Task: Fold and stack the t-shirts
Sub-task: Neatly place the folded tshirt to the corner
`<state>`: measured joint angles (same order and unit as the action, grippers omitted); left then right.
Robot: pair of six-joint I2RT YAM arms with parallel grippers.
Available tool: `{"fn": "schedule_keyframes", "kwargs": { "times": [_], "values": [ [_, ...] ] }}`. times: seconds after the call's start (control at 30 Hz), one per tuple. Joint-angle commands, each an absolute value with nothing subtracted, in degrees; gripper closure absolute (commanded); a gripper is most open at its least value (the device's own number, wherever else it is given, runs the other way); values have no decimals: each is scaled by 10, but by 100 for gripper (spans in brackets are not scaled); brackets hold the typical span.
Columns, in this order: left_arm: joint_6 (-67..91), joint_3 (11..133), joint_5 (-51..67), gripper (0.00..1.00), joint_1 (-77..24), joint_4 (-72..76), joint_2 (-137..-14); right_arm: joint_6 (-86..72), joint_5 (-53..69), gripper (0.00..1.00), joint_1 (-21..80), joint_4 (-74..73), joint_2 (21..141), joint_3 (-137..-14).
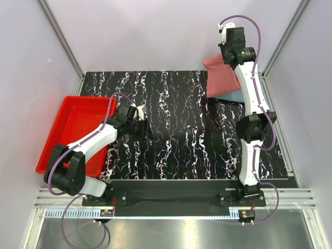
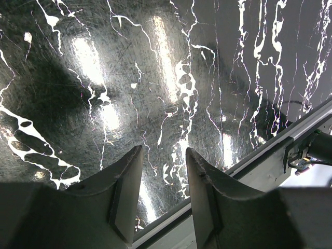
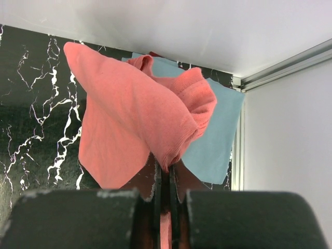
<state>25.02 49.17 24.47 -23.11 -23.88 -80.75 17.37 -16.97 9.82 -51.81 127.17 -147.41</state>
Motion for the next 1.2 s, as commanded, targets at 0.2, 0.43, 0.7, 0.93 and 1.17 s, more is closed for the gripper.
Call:
{"fn": "schedule_keyframes", "kwargs": {
  "times": [0.2,0.43,0.7,0.93,1.17],
  "values": [
    [240,522,265,57,-229,-232,-814,177,-172,100,78,-475,1225,-1473],
    [239,524,265,57,-230,-236,-821,168,-171,100,56,-455,1240,-1444],
    [235,537,263,57,-235,-249,-839,159,-143,100,27,-431,1270,-1444],
    [232,547,258,58,-239,-256,-859,155,-115,100,6,-406,1307,-1441],
    [229,555,249,58,-239,-264,-874,151,-100,100,-23,-386,1349,-1451]
  ]
}}
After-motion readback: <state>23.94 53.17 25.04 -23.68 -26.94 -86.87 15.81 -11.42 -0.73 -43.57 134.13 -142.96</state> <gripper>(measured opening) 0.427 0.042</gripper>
